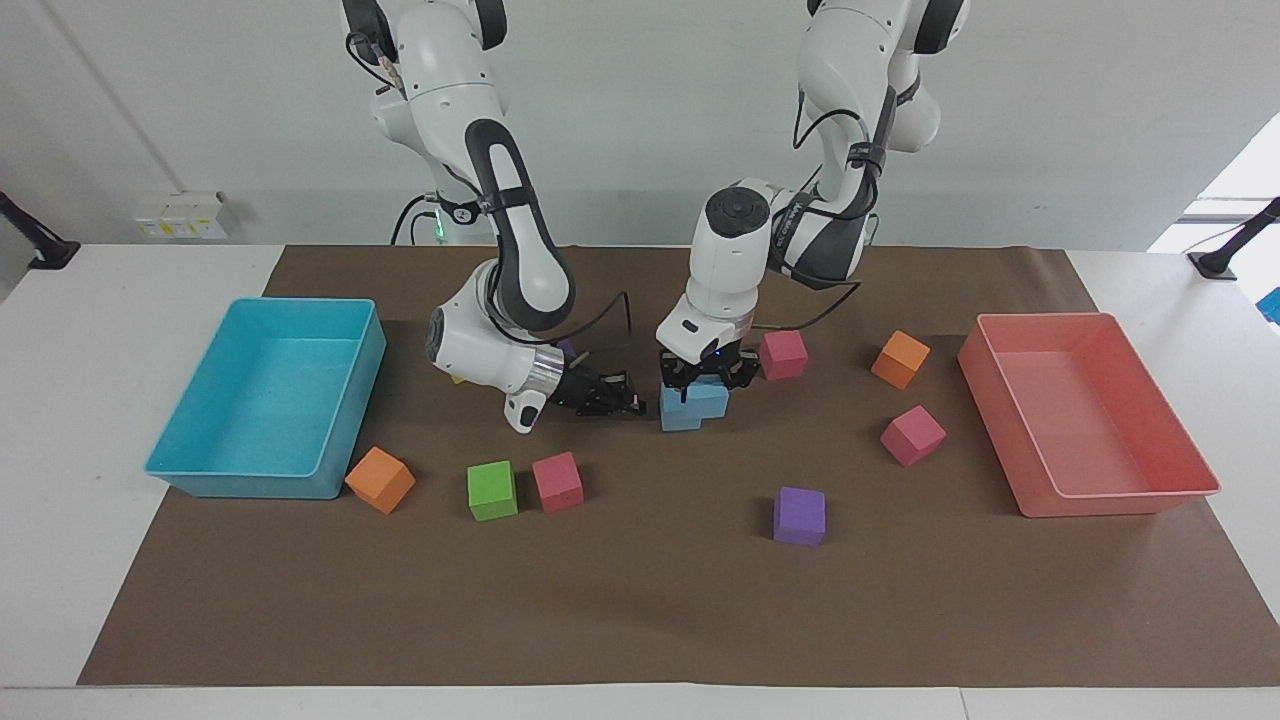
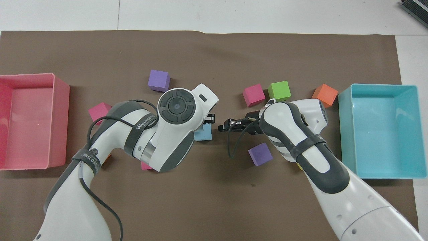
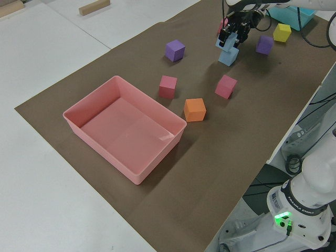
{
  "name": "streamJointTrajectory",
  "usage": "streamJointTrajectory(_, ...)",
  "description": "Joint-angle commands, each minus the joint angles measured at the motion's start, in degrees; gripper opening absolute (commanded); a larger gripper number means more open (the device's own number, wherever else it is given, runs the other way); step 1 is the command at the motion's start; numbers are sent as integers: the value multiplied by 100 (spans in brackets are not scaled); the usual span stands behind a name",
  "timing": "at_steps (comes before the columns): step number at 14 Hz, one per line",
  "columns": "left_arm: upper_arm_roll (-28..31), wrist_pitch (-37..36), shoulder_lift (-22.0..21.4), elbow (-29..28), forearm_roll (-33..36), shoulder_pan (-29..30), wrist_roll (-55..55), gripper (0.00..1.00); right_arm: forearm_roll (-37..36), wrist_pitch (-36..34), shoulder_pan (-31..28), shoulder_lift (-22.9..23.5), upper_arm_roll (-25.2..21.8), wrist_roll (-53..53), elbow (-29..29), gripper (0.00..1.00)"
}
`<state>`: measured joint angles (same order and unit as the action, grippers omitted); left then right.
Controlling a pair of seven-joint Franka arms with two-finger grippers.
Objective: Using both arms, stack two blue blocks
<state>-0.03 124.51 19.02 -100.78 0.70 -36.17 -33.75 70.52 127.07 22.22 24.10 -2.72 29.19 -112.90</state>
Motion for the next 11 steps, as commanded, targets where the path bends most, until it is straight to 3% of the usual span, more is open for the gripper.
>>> streamJointTrajectory(1,100,56,32,-64,-79,-312,-114,0,164,142,-7,-37,34,271,-92,0)
streamJointTrajectory(11,83,56,-91,-337,-281,-400,-272,4,128,142,-7,-37,34,271,-92,0)
